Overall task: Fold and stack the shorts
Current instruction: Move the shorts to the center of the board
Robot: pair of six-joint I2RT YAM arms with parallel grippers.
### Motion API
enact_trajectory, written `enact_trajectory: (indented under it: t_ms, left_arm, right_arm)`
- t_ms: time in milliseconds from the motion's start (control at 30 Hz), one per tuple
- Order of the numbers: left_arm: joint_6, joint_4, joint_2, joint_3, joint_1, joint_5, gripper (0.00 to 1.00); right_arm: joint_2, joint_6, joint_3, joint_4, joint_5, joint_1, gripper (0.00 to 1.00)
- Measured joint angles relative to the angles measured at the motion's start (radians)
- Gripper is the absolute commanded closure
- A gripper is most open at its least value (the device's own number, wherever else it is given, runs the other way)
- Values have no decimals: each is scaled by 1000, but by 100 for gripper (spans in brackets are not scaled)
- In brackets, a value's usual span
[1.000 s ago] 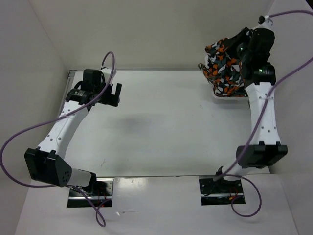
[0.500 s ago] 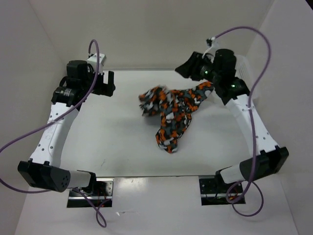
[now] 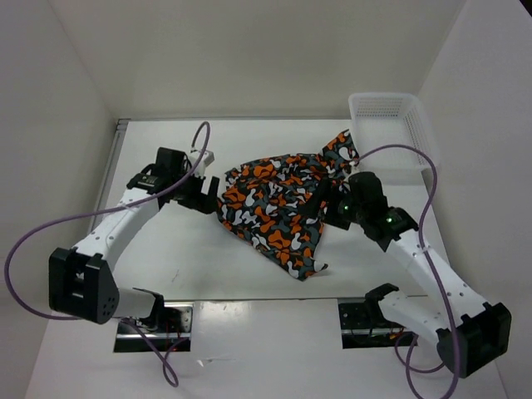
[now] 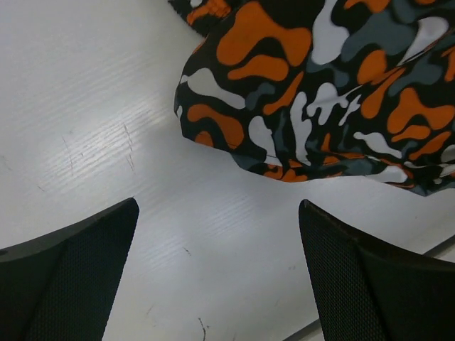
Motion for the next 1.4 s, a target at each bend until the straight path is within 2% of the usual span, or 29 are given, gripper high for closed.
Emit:
enact_trajectory:
  t_ms: [100, 233, 267, 333, 367, 400, 433, 467, 500, 533, 600, 700, 900, 967, 1000, 1067, 1133, 1167, 1233, 1267, 1300, 1367, 1400]
  left_arm:
    - [0, 39, 92, -20, -4, -14, 0]
    - [0, 134, 254, -19, -16, 5, 0]
    - [0, 157, 292, -19, -21, 15, 8]
    - [-4, 192, 350, -19, -31, 36, 31]
    - [-7, 202, 365, -18, -33, 47, 46]
    - [-9, 207, 375, -12, -36, 58, 81]
    - [-10, 211, 378, -5, -39, 64, 93]
    - [-2, 212, 380, 12, -40, 74, 100]
    - [-3, 214, 380, 27, -40, 78, 100]
    - [-2, 213, 380, 48, -40, 80, 100]
    - [0, 207, 377, 89, -36, 82, 100]
    - [0, 181, 341, 138, -11, 82, 100]
    - [0, 127, 211, 356, 85, 90, 100]
    - [0, 129, 185, 453, 96, 100, 100]
    - [0, 129, 174, 503, 95, 111, 100]
    - [0, 132, 158, 573, 89, 131, 100]
    - [0, 127, 148, 630, 68, 153, 100]
    - [0, 124, 147, 661, 45, 171, 100]
    - [0, 126, 148, 684, -5, 211, 100]
    - [0, 129, 148, 683, -45, 232, 100]
    - [0, 129, 150, 677, -85, 253, 96]
    - [3, 137, 158, 640, -180, 294, 31]
    - [2, 150, 162, 605, -227, 315, 13]
  right_arm:
    - [-26, 114, -70, -2, 58, 93, 1]
    - [43, 229, -124, -3, 116, 168, 1]
    - [73, 246, -124, -2, 131, 180, 1]
    - [151, 268, -117, 10, 175, 201, 9]
    - [203, 276, -109, 14, 196, 214, 12]
    - [272, 283, -99, 24, 219, 227, 17]
    - [324, 288, -87, 31, 238, 237, 29]
    - [376, 291, -73, 38, 254, 245, 35]
    - [434, 294, -56, 47, 269, 256, 44]
    - [488, 296, -32, 49, 286, 266, 64]
    - [551, 289, 8, 55, 302, 282, 81]
    - [588, 274, 87, 63, 317, 304, 90]
    - [576, 185, 252, 203, 224, 308, 92]
    - [566, 157, 305, 237, 193, 315, 88]
    - [555, 145, 322, 247, 188, 320, 78]
    - [520, 129, 333, 248, 194, 327, 69]
    - [457, 122, 333, 234, 219, 325, 47]
    - [411, 116, 327, 231, 237, 317, 42]
    - [290, 114, 295, 225, 259, 266, 24]
    - [220, 116, 273, 217, 272, 222, 23]
    - [142, 111, 248, 213, 281, 156, 22]
    - [4, 107, 213, 193, 304, 9, 20]
    - [-49, 102, 202, 185, 310, -64, 19]
